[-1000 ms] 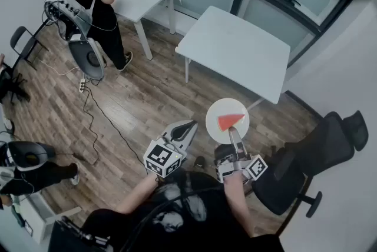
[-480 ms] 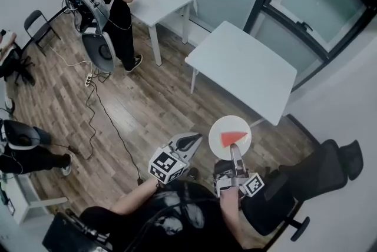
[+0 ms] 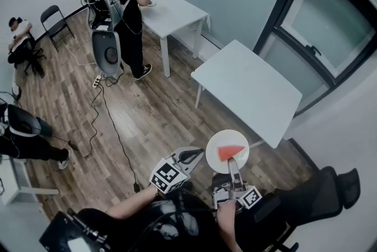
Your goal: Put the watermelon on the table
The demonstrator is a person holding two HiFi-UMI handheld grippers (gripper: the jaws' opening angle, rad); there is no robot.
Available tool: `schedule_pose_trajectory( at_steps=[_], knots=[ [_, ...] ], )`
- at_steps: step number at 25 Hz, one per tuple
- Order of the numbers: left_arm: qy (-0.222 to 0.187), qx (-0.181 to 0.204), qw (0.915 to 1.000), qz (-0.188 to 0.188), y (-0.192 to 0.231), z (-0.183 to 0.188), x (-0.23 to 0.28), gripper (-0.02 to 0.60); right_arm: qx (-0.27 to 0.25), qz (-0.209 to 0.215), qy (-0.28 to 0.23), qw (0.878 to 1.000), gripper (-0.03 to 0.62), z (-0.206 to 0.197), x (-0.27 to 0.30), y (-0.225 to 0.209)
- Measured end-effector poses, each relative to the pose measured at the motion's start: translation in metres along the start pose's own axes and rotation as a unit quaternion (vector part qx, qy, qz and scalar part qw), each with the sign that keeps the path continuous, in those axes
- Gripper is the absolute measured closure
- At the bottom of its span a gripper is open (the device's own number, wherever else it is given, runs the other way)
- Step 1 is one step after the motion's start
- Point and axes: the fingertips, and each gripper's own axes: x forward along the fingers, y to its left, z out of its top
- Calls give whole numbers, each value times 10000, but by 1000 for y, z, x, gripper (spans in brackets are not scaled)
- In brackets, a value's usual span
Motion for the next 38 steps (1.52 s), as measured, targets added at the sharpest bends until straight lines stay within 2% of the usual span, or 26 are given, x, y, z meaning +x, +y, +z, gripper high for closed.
schedule_pose_trajectory(
  at_steps=[6, 11, 14, 21, 27, 31, 38],
  knots=[
    [140, -87, 9996, 247, 17, -7, 9, 577, 394, -112, 175, 9990, 559, 5, 22, -27],
    [181, -13, 9993, 333, 64, -6, 25, 576, 485, -118, 309, 9983, 559, 10, 62, -56],
    [56, -155, 9991, 387, 103, 9, 36, 577, 431, -150, 357, 9983, 559, 19, 100, -70],
    [-226, -298, 9988, 303, 187, 43, 78, 577, 181, -225, 330, 9990, 559, 43, 179, -86],
    [-74, -224, 9997, 20, 225, 48, 103, 577, 198, -344, 83, 9992, 559, 51, 208, -102],
    [-76, -362, 9993, 40, 244, 48, 117, 577, 245, -525, 85, 9983, 559, 57, 222, -122],
    [39, -500, 9984, 253, 292, 49, 170, 577, 444, -671, 256, 9964, 559, 99, 270, -163]
  ],
)
